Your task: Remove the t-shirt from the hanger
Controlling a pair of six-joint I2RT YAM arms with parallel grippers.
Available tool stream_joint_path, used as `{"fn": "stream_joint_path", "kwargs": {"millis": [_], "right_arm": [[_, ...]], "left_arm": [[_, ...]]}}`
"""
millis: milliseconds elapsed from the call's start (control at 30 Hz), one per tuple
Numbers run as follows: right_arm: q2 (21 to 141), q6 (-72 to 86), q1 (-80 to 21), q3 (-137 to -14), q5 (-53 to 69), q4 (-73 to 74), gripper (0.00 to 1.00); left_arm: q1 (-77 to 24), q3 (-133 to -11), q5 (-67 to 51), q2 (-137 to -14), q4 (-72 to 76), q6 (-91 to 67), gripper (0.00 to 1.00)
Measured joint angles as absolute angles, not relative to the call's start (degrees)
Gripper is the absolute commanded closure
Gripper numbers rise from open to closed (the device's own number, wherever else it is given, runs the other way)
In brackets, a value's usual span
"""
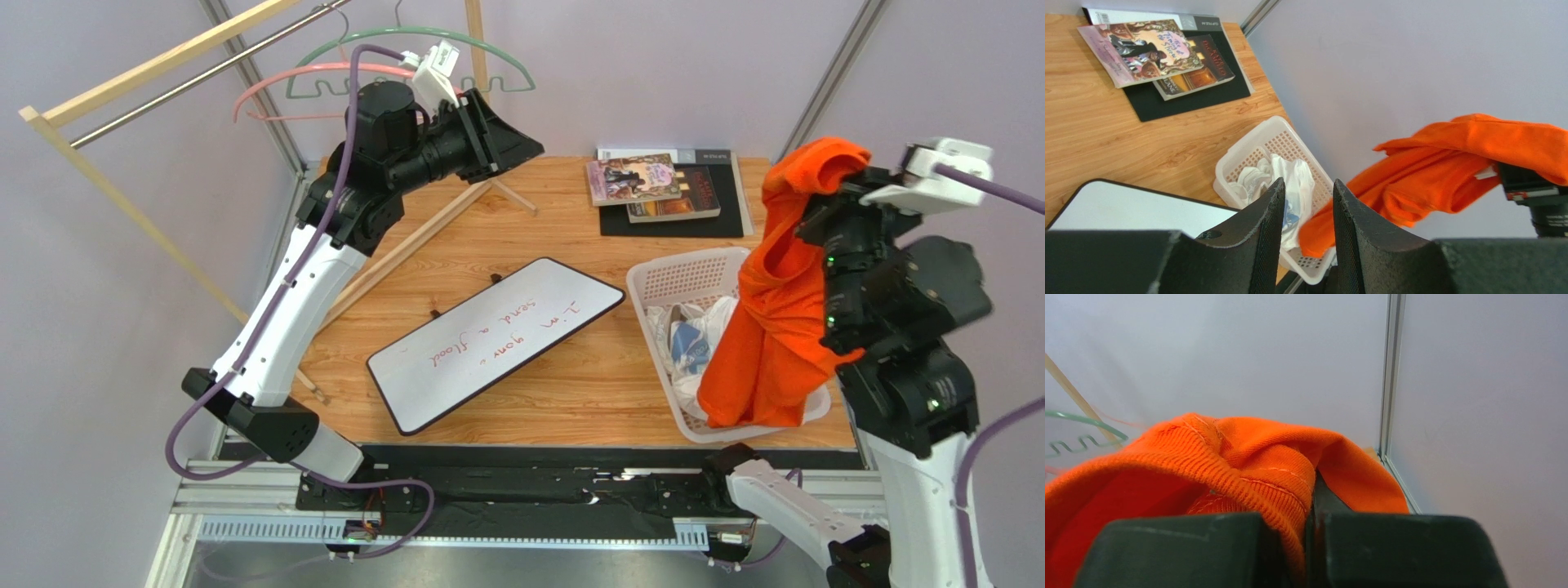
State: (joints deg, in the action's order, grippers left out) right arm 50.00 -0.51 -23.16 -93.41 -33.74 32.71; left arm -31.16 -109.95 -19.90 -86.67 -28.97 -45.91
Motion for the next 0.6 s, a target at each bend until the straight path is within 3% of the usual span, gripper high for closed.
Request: {"fn": "stream_joint_path", "kwargs": {"millis": [333, 600], "right_arm": [[56.21, 3.53, -22.31, -84.01, -33.95, 34.06, 1.00], [54.15, 12.36, -18.26, -74.39, -38.46, 42.87, 1.00]], "left_arm": [[-31.16, -109.12, -18.90, -85.56, -30.96, -43.59, 0.60], [-31.16, -109.12, -18.39, -83.46, -31.27, -42.17, 0.60]]}}
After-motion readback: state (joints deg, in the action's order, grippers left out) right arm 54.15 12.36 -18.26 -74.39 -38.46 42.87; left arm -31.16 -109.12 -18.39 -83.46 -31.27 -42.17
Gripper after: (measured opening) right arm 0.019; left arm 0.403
